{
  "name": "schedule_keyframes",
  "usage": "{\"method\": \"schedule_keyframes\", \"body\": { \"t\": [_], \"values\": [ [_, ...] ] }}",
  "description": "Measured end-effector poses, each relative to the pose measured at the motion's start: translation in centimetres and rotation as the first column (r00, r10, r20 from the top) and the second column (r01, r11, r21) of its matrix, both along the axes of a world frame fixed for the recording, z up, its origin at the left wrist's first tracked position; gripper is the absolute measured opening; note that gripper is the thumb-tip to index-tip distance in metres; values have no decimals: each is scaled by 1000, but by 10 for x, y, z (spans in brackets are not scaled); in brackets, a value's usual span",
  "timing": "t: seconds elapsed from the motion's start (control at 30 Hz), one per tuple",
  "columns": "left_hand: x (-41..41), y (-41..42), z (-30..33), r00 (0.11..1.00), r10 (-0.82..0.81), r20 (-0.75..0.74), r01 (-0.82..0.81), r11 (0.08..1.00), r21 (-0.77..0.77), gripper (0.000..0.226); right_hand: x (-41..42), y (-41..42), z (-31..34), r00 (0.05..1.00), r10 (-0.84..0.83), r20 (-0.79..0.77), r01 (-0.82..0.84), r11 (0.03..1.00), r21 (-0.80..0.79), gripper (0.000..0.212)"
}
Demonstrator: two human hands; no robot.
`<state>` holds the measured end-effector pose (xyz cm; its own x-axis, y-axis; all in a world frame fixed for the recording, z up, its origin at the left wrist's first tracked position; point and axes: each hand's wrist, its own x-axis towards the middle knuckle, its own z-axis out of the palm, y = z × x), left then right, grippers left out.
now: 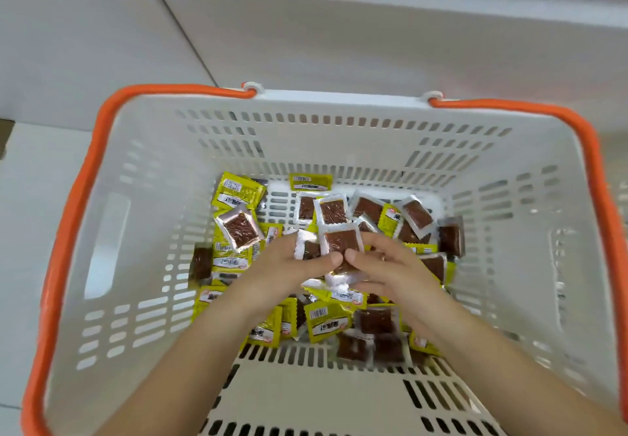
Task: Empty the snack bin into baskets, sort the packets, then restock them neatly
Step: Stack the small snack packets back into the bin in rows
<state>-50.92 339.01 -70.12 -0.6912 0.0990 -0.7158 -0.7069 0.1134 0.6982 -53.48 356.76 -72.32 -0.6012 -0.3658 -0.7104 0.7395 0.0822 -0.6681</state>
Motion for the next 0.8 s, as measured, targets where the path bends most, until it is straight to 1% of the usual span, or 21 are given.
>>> {"method": "schedule_keyframes", "body": {
  "t": [0.07, 0.13, 0.17, 0.2, 0.23, 0.27, 0.3, 0.37, 0.4, 0.43, 0.5, 0.53, 0.57, 0.6, 0.63, 0.67, 0.7, 0.77, 0.8],
  "values": [
    [-1, 5, 0, 999, 40, 25, -41, 999, 29, 21, -2, 4, -1, 995, -91, 29, 92, 996, -7, 8],
    [-2, 5, -4, 979, 176, 106, -187, 977, 103, 23, -5, 8, -5, 980, -191, 59, 191, 982, 7, 6],
    [-3, 4, -2, 957, 250, 147, -268, 955, 123, 30, -7, 9, -7, 969, -240, 65, 238, 971, 26, 7],
    [-3, 1, -4, 948, 277, 154, -297, 947, 121, 38, -8, 10, -9, 959, -277, 58, 275, 961, 41, 8],
    [-3, -1, -7, 952, 281, 119, -292, 953, 82, 45, -9, 11, -10, 950, -309, 49, 306, 950, 57, 9],
    [-3, -1, -10, 968, 243, 59, -245, 969, 32, 45, -9, 13, -12, 944, -328, 25, 325, 942, 80, 7],
    [-4, -3, -9, 973, 230, -17, -230, 973, -27, 38, -9, 13, -12, 944, -331, 2, 329, 937, 113, 8],
    [-4, -6, -5, 972, 206, -116, -215, 974, -76, 25, -8, 14, -15, 945, -324, -49, 327, 928, 176, 18],
    [-5, -10, -6, 976, 172, -132, -183, 980, -76, 27, -8, 13, -15, 950, -305, -70, 313, 930, 192, 22],
    [-6, -13, -6, 986, 105, -129, -115, 991, -70, 33, -7, 12, -14, 957, -278, -83, 290, 935, 203, 22],
    [-5, -15, -4, 991, -83, -108, 81, 996, -22, 37, -6, 9, -10, 978, -203, -56, 210, 963, 167, 8],
    [-4, -13, -5, 982, -153, -106, 148, 987, -59, 39, -4, 7, -8, 989, -145, -29, 147, 982, 121, 9],
    [-3, -10, -9, 975, -197, -106, 179, 972, -155, 43, -2, 6, -4, 997, -60, -40, 63, 993, 97, 11],
    [-2, -7, -12, 969, -219, -118, 184, 951, -249, 47, 1, 5, -4, 998, 23, -64, -17, 995, 94, 9],
    [-1, -5, -16, 967, -207, -145, 154, 937, -314, 44, 3, 4, -3, 993, 79, -93, -70, 993, 100, 5],
    [0, -2, -16, 964, -181, -195, 104, 931, -350, 36, 5, 4, -4, 990, 95, -100, -85, 991, 103, 4],
    [1, 1, -18, 958, -157, -241, 54, 921, -387, 26, 5, 5, -4, 992, 88, -94, -77, 990, 114, 8],
    [1, 2, -19, 939, -98, -331, -72, 883, -464, 16, 3, 6, -7, 1000, -1, -17, 3, 991, 131, 12],
    [2, 3, -17, 918, -72, -389, -122, 883, -453, 13, 2, 7, -9, 999, -51, 20, 48, 991, 127, 14]
  ]
}}
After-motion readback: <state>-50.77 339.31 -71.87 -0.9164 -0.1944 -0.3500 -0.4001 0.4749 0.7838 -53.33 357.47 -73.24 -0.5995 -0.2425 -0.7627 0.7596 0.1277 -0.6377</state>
